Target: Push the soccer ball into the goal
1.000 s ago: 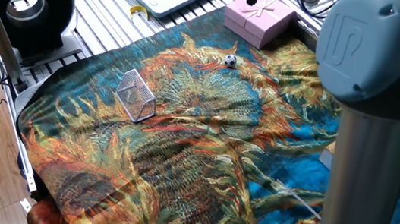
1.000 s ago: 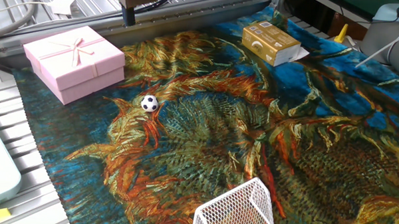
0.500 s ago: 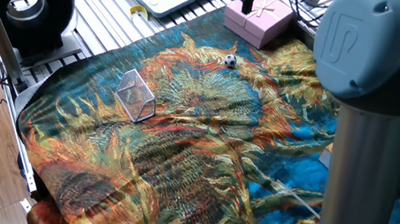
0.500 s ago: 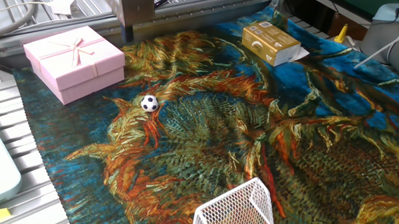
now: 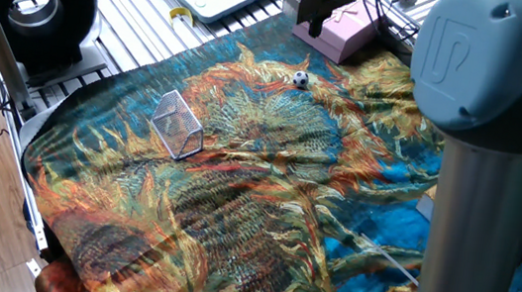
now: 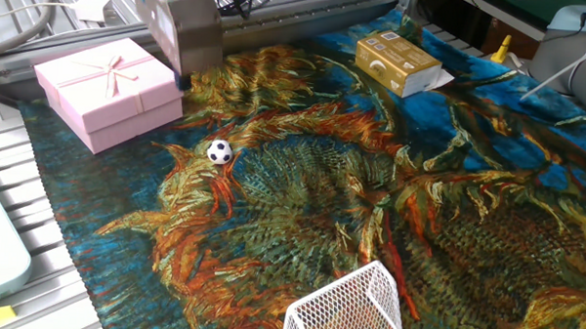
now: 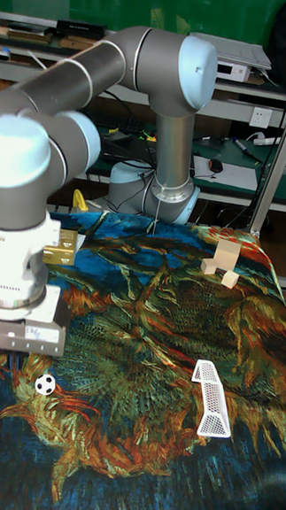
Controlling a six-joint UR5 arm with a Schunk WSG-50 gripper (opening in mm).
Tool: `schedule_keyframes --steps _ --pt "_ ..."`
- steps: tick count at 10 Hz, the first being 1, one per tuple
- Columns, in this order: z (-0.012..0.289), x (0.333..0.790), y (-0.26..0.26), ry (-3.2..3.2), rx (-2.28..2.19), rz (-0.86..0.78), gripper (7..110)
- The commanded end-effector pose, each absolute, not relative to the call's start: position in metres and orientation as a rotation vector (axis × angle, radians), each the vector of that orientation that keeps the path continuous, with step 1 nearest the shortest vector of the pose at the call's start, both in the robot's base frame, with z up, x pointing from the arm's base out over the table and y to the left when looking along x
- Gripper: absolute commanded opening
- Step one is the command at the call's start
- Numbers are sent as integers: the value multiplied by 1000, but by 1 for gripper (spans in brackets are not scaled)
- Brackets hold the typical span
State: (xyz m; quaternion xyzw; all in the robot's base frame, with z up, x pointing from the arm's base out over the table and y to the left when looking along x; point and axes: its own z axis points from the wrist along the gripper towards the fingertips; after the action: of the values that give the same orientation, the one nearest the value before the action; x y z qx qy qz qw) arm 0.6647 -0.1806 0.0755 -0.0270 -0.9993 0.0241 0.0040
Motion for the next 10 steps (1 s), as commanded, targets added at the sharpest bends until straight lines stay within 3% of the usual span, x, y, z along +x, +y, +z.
schedule_keyframes --steps 1,10 --pt "53 669 -182 -3167 -85 80 7" --pt "29 646 -188 -3210 -123 152 7"
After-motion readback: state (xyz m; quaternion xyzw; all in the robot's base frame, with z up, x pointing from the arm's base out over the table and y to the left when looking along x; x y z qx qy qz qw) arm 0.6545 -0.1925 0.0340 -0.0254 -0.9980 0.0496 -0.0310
